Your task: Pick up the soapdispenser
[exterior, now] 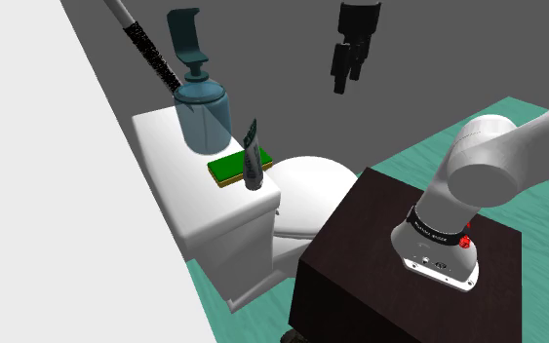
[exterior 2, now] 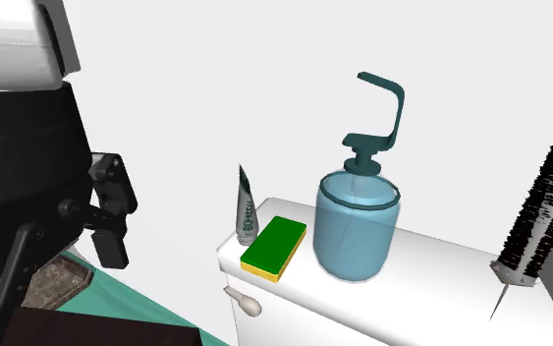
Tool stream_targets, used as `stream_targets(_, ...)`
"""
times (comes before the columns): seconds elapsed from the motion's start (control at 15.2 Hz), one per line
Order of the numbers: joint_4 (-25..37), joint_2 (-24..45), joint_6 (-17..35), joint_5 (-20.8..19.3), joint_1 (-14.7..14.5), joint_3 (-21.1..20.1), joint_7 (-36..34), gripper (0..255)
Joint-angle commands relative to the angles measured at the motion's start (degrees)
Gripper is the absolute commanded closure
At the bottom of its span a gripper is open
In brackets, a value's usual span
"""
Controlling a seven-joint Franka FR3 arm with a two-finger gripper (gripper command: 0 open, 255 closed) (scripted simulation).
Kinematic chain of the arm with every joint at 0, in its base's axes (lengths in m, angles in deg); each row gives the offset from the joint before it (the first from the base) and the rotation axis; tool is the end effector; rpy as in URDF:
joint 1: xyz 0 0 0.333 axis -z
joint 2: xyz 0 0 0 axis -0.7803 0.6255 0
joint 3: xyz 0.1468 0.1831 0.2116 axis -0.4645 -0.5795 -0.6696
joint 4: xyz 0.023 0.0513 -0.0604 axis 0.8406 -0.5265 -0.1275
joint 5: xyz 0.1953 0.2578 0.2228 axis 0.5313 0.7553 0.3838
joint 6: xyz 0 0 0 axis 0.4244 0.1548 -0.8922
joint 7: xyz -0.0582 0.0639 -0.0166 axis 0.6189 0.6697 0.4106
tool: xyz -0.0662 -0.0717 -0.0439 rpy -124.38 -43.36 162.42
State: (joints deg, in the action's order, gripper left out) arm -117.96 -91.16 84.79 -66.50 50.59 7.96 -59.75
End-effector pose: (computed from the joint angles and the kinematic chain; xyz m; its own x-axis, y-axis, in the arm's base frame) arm 0.3160 0.0179 0.5612 0.9976 0.0530 -0.0438 0.0535 -0.9985 0.0116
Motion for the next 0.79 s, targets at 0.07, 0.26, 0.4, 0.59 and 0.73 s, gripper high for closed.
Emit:
stream_targets(0.07,0.87,0.9,0.77,0.72,-0.17,-1.18,-1.81,0)
stream_targets(0.26,3.87,3.93,3.05,2.45,-0.44,-4.7,-7.19,0)
stream_targets(0.4,6.22,6.2,4.5,3.2,-0.45,-7.0,-10.76,0)
stream_targets(0.59,10.26,9.96,6.46,3.68,-0.2,-10.4,-16.14,0)
stream_targets(0.73,13.29,12.68,7.58,3.54,0.09,-12.63,-19.78,0)
